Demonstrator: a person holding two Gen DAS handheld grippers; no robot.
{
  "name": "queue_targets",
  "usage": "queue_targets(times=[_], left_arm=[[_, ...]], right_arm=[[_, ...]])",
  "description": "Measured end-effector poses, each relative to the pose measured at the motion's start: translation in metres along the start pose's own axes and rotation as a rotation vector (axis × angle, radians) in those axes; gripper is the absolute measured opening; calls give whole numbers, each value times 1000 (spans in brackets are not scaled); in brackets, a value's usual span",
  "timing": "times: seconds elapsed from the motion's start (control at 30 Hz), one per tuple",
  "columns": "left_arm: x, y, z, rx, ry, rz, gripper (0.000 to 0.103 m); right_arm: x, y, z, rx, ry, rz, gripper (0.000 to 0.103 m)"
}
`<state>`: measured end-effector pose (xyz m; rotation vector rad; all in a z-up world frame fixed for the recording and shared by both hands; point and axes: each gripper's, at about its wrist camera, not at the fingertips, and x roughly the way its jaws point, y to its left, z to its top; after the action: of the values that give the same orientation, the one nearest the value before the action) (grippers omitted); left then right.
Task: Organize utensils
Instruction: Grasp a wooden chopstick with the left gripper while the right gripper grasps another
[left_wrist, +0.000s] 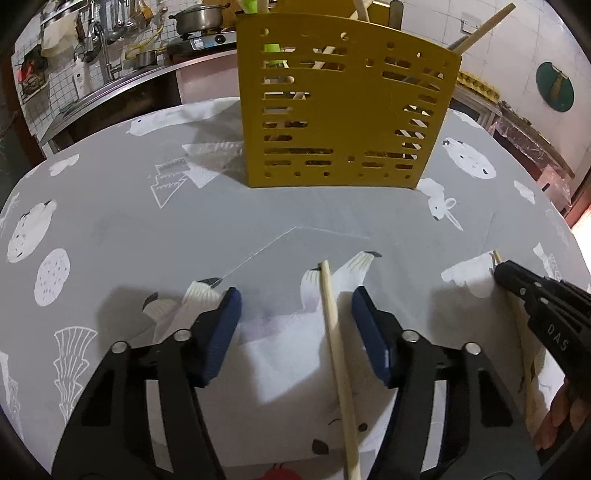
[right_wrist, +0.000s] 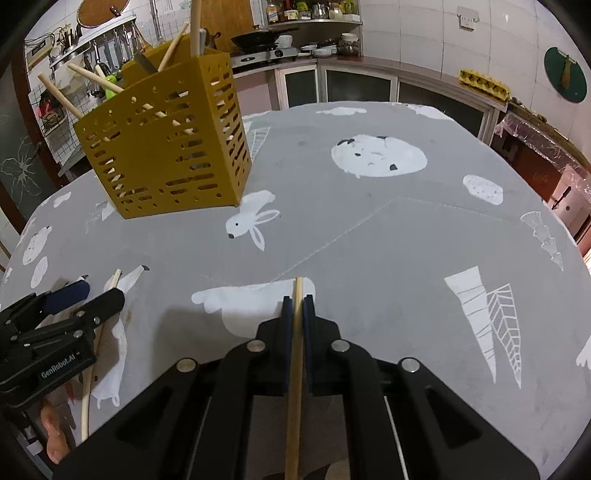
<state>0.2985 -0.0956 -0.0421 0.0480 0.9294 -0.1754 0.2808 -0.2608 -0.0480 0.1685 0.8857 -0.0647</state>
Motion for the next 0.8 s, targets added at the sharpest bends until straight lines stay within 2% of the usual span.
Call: queue_targets(times=[0.13,0.2,0.27,0.43,0.57,0.8], left_arm=[[-1,-5,0,14,-2,8,43],[-3,-8,0,21,5,-5,27],[-2,-7,3,25,15,-14,21],[1,-12,6,47,21,-1,14],[1,-8,6,32,15,-10,6],[-7,-2,4,9,-13,-32,5]], right_arm=[[2,0,1,5,8,-1,7],[4,2,3,-1,18,-10,7],[4,3,3,-4,26,-17,7],[3,5,1,-17,23,-37,7],[1,2,0,9,7,-16,6],[-17,4,-5,14,-56,8,6]])
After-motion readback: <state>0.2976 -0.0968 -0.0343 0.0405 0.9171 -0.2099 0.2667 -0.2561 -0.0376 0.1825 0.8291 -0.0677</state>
